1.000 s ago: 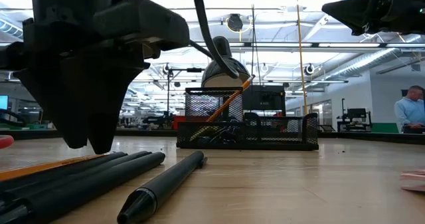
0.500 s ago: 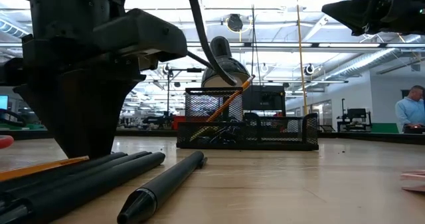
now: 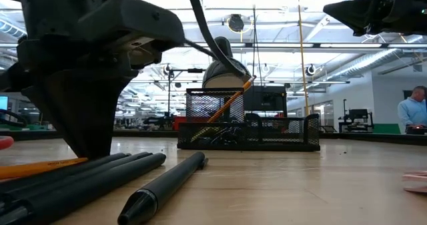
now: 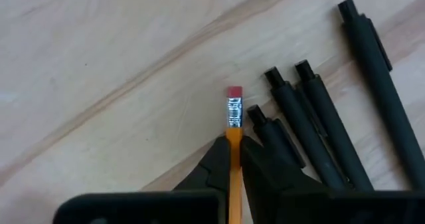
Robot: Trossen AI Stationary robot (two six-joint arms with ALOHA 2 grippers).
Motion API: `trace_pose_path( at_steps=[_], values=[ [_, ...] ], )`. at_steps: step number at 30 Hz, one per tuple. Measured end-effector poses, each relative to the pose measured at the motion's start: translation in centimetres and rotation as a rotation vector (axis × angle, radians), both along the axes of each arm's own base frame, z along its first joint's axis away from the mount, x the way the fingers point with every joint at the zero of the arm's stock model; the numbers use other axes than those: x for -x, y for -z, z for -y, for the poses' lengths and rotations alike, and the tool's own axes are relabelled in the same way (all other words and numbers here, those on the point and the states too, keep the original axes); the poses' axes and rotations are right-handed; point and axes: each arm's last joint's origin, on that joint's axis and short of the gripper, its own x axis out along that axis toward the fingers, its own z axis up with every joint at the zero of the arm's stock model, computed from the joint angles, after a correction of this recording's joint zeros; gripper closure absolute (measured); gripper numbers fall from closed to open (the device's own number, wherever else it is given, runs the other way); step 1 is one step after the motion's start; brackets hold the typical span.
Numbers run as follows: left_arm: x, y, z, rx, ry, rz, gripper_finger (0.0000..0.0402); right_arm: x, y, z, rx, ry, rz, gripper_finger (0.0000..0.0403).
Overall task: Pick and place office supplies into organizer
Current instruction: Put the yellow pencil into the black desk organizer
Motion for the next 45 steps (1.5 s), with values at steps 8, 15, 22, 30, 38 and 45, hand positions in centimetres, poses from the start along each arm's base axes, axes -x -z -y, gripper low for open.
trace_pose_path(
  at_steps=[8, 15, 22, 30, 38, 45],
  values=[
    [0.7, -2.0, -0.7, -0.162, 0.034, 0.070, 0.0393, 0.0, 0.0, 0.0, -0.004, -0.001, 0.002, 0.0394],
    [1.0, -6.4, -2.9, -0.409, 0.102, 0.195, 0.0391, 0.0, 0.0, 0.0, -0.007, -0.002, 0.002, 0.0394],
    [0.4, -12.1, -6.8, -0.717, 0.158, 0.348, 0.0385, 0.0, 0.0, 0.0, -0.007, -0.002, 0.003, 0.0394],
    [-1.6, -19.0, -11.4, -0.857, 0.376, 0.518, 0.0392, 0.0, 0.0, 0.0, -0.004, 0.000, 0.003, 0.0394],
    [-2.9, -20.5, -16.6, -0.933, 0.613, 0.800, 0.0396, 0.0, -0.1, 0.0, 0.001, 0.001, 0.005, 0.0394],
    [-1.9, -15.6, -18.7, -0.965, 0.798, 1.097, 0.0384, 0.0, -0.1, 0.0, 0.001, 0.001, 0.007, 0.0394]
  ],
)
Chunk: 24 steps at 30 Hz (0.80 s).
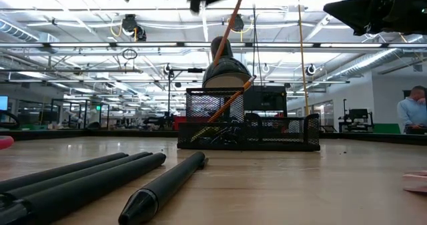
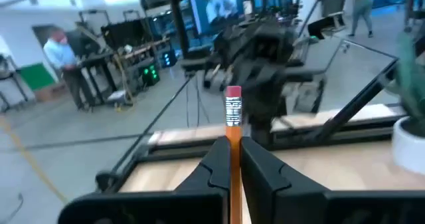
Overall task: Pick and place office supplies into organizer
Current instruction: Put the yellow pencil into the black desk organizer
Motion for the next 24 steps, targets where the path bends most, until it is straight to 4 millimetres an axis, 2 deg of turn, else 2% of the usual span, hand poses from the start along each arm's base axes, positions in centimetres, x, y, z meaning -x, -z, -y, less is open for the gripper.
trace_pose_path(
  at_steps=[4, 8, 14, 18, 24],
  values=[
    [1.1, 2.3, -1.4, 0.047, 0.014, 0.025, 0.0396, 0.0, -0.1, 0.0, -0.001, 0.001, 0.007, 0.0394],
    [1.9, 4.0, -2.6, 0.091, 0.001, 0.027, 0.0385, 0.1, -0.3, 0.0, 0.002, 0.005, 0.026, 0.0394],
    [2.4, 5.0, -3.2, 0.125, -0.005, -0.003, 0.0396, 0.2, -0.5, 0.1, -0.016, 0.001, 0.049, 0.0394],
    [2.1, 5.5, -3.1, 0.118, 0.002, -0.011, 0.0385, 0.2, -0.5, 0.1, -0.016, 0.001, 0.050, 0.0394],
    [0.8, 8.6, -3.4, 0.139, -0.004, -0.071, 0.0379, 0.2, -0.5, 0.1, -0.017, 0.001, 0.054, 0.0394]
  ],
)
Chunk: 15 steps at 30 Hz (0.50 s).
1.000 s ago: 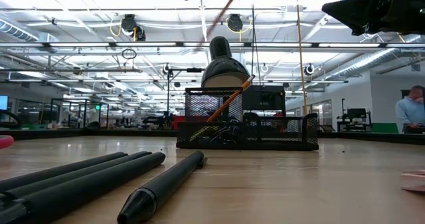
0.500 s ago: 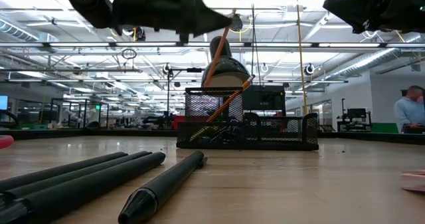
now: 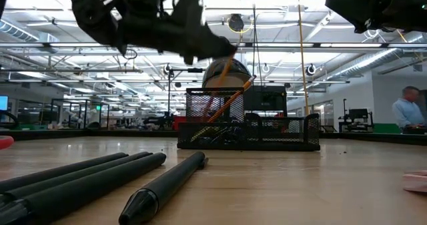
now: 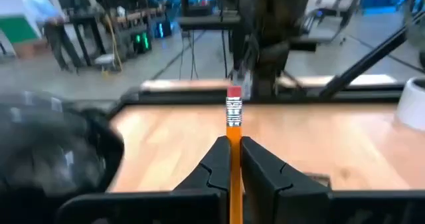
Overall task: Pick and place office supplies into organizer
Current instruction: Put the yellow pencil into the black desk organizer
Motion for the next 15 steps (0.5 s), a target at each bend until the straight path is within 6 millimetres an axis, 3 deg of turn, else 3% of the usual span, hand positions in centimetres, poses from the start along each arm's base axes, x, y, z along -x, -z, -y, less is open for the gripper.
trace_pose_path(
  at_steps=[7, 15],
  values=[
    [-0.9, 2.7, -0.5, 0.043, -0.017, -0.059, 0.0396, 0.0, 0.0, 0.0, -0.001, 0.000, 0.001, 0.0394],
    [-0.7, 3.5, -0.7, 0.057, -0.043, -0.136, 0.0378, 0.0, 0.0, 0.0, 0.007, 0.003, -0.001, 0.0394]
  ],
)
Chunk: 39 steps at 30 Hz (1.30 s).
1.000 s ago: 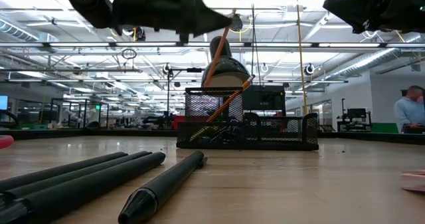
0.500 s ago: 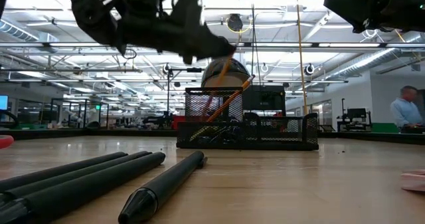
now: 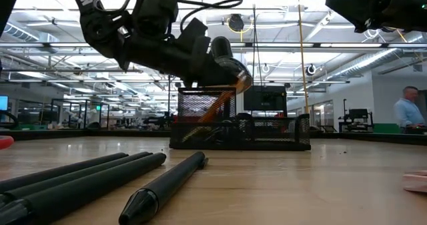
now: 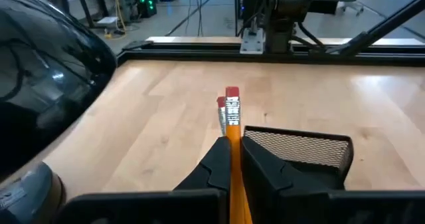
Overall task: Pick and place office supplies into organizer
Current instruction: Put the yellow pencil into the black desk organizer, then put the orange scissors into the black desk organizer
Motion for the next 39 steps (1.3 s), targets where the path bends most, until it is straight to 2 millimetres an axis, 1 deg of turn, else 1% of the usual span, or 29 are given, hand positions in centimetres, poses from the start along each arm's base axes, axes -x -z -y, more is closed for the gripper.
trace_pose_path(
  at_steps=[11, 16, 19, 23, 26, 30, 33, 36, 39],
  values=[
    [0.0, -0.1, 0.1, 0.037, -0.012, 0.013, 0.0375, 0.0, 0.0, 0.0, -0.003, -0.001, 0.000, 0.0394],
    [-0.3, -0.5, 0.1, 0.064, -0.017, 0.031, 0.0371, 0.0, 0.0, 0.0, -0.003, -0.001, 0.001, 0.0394],
    [-0.5, -0.7, 0.2, 0.066, -0.014, 0.039, 0.0349, 0.0, 0.0, 0.0, -0.003, -0.002, 0.000, 0.0394],
    [-0.7, -1.4, 0.3, 0.066, -0.011, 0.035, 0.0300, 0.0, 0.0, 0.0, -0.003, -0.002, 0.001, 0.0394],
    [-0.6, -1.3, 0.3, 0.064, -0.012, -0.009, 0.0262, 0.0, 0.0, 0.0, -0.003, -0.002, 0.001, 0.0394],
    [-1.2, -2.0, 0.2, 0.067, -0.024, -0.029, 0.0227, 0.0, 0.0, 0.0, -0.003, -0.002, 0.001, 0.0394],
    [-1.6, -3.4, 0.6, 0.064, -0.030, -0.084, 0.0219, 0.0, 0.0, 0.0, -0.003, -0.002, 0.001, 0.0394],
    [-1.9, -6.0, 1.6, 0.030, -0.076, -0.167, 0.0226, 0.0, 0.0, 0.0, -0.002, -0.003, 0.001, 0.0394],
    [-2.1, -9.1, 3.7, -0.008, -0.161, -0.279, 0.0241, 0.0, 0.0, 0.0, -0.002, -0.003, 0.001, 0.0394]
  ],
)
